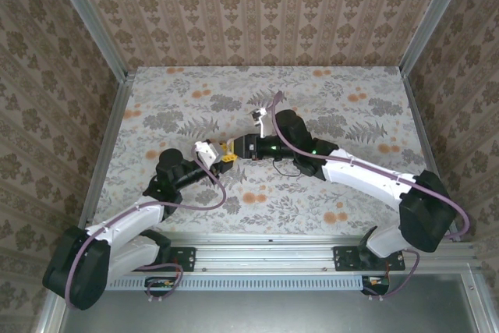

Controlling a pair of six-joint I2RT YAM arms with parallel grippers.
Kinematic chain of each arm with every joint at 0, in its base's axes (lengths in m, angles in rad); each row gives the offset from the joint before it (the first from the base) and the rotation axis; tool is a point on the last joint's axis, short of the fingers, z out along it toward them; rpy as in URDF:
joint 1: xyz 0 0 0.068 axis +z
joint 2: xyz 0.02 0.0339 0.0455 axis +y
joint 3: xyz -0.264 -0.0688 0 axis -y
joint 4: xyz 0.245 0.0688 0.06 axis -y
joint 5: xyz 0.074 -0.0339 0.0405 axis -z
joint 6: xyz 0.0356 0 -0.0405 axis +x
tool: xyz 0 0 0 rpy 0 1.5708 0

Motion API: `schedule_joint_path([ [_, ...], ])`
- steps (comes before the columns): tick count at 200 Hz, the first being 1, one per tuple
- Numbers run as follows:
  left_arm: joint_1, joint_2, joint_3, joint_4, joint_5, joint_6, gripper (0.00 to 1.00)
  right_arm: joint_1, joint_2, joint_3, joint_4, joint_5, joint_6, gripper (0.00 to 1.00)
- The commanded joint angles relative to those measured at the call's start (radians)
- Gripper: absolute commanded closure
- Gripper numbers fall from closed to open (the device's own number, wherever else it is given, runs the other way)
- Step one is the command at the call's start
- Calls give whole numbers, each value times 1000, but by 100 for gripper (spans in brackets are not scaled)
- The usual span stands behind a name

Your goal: Insert wireless bluetooth earbuds into charging case

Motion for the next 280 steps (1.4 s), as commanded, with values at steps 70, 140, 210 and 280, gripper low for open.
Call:
schedule_joint_path([
  [70, -7, -17, 25, 14, 19, -5, 92, -68, -123, -13, -158, 23, -62, 62],
  [140, -15, 28, -1, 95, 70, -67, 92, -185, -117, 69, -589, 45, -193, 63],
  [210, -35, 73, -4, 161, 148, -136, 92, -353, 22, 138, -972, 168, -308, 62],
  [280, -44, 51, 2, 126, 144, -120, 92, -503, 190, 189, -1160, 366, -384, 60],
])
